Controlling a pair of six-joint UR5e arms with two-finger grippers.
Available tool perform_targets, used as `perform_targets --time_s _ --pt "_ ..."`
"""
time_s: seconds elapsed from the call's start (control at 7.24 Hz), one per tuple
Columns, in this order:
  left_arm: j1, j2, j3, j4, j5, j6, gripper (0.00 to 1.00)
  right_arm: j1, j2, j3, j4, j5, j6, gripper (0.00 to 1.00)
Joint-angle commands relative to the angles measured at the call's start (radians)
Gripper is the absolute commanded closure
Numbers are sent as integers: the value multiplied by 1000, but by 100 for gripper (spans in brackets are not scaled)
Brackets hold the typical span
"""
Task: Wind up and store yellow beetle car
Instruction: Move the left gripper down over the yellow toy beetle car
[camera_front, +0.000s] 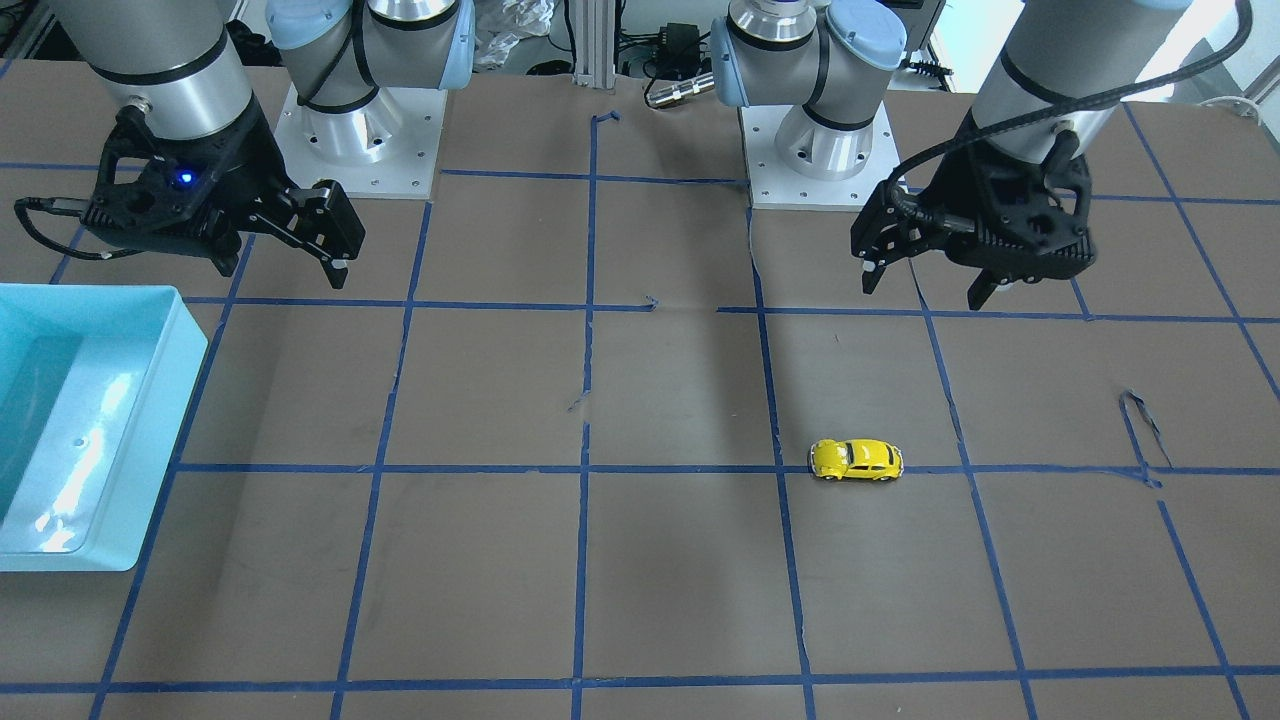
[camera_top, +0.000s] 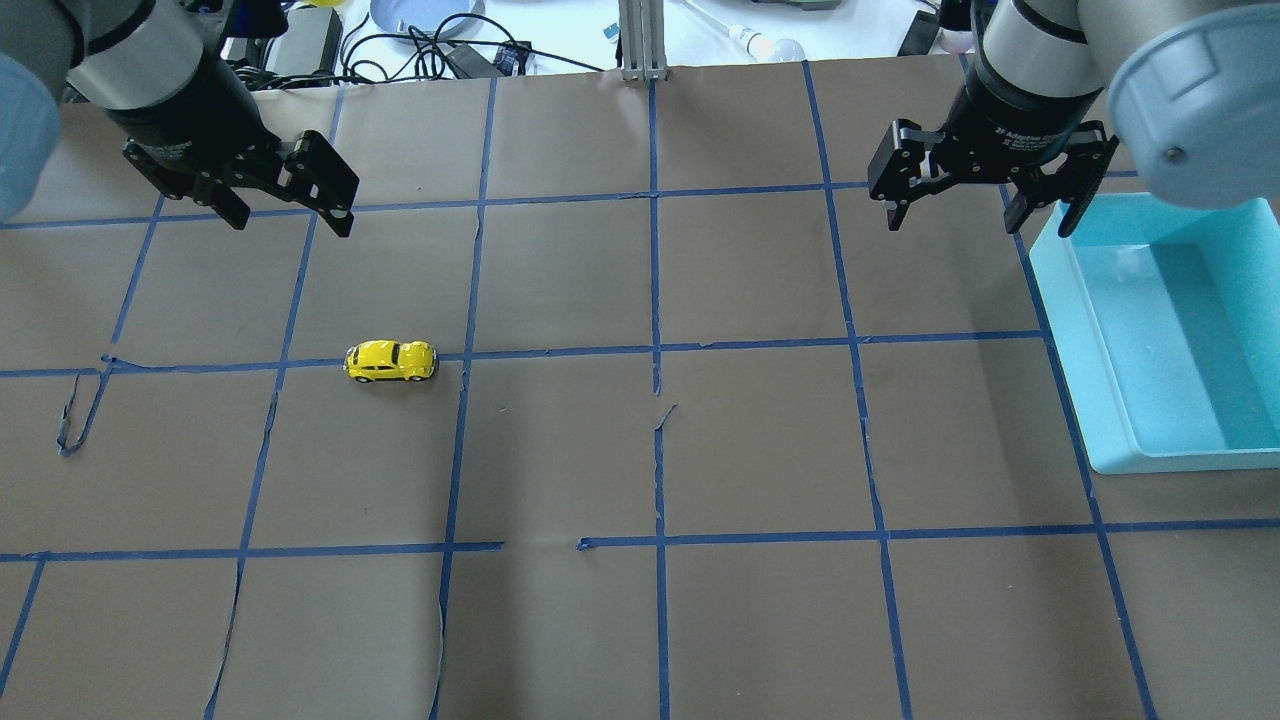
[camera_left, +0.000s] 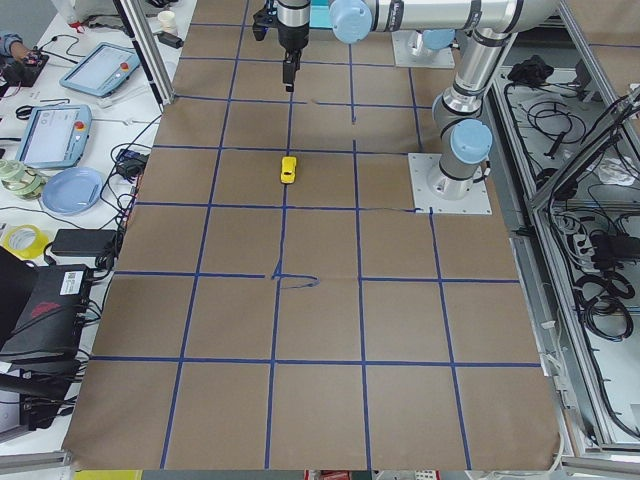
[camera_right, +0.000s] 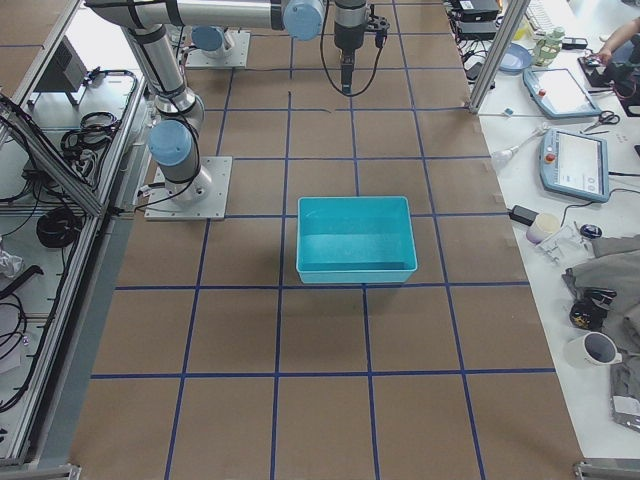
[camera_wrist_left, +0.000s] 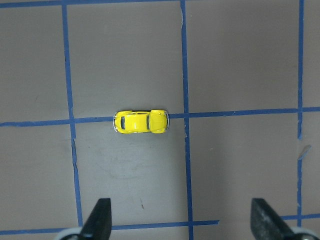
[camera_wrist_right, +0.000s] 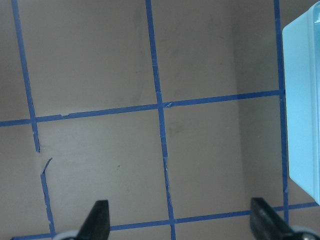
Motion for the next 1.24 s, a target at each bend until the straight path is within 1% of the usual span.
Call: perform_targets --time_s 0.0,0.14,0.28,0.41,0.55,0.69,0.83,1.11 --pt "24 -45 -144 203 2 309 3 1 0 2 -6 0 2 0" --pt "41 -75 -195 265 1 450 3 1 0 2 -5 0 8 0" --pt "73 -104 -203 267 1 582 3 1 0 3 -5 0 8 0" --pt "88 -143 -208 298 2 685 0 1 0 3 -5 0 8 0" --pt "90 -184 -202 365 1 827 1 2 0 5 -5 0 6 0" --pt "88 -215 -208 413 2 1047 1 1 0 3 -5 0 8 0" --pt "88 -241 -207 445 1 1138 1 2 1 3 -5 1 11 0" --pt "87 -269 -211 452 1 1331 1 1 1 3 -6 1 12 0"
